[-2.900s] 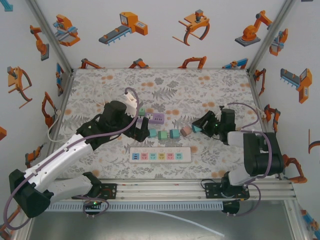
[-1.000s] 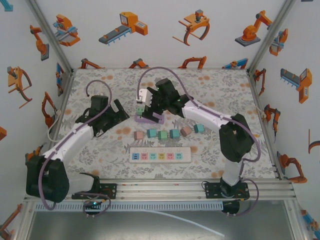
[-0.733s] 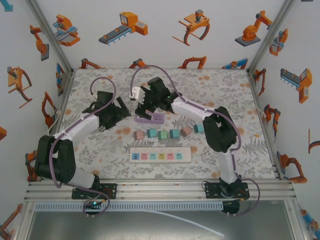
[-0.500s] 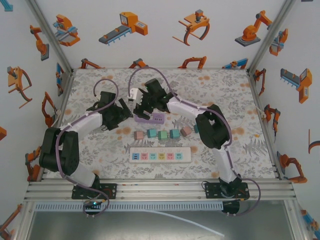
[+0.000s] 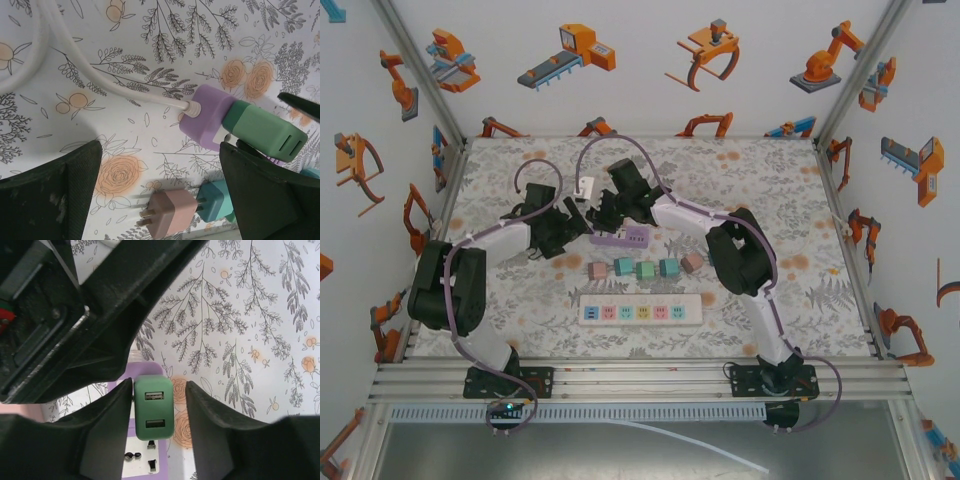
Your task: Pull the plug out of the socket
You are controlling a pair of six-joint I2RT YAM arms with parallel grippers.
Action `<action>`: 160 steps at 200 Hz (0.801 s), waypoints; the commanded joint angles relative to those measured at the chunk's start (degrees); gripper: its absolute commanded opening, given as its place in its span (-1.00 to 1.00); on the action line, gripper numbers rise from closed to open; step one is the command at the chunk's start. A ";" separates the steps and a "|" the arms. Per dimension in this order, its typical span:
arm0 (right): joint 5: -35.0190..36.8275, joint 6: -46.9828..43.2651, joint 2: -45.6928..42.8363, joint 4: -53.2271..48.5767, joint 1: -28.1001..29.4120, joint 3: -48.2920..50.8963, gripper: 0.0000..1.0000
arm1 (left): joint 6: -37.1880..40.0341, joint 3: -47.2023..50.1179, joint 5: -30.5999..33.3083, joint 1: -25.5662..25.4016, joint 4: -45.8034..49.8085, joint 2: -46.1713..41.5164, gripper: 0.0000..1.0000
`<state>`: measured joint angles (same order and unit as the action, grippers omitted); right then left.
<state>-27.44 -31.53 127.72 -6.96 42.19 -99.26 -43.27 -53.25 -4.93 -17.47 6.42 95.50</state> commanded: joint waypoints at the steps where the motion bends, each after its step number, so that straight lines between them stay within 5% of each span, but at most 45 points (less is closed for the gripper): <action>1: -2.06 -1.03 0.56 1.56 0.08 -0.23 -0.17 | -0.74 -1.14 -0.96 0.19 -0.18 1.50 0.82; 160: -2.31 -1.52 -1.76 3.35 -0.01 0.41 -0.27 | 2.88 -5.59 5.74 -2.54 10.48 8.88 0.39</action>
<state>-28.97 -32.60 127.72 -6.57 42.19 -99.11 -42.00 -59.70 -1.74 -19.20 10.76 100.88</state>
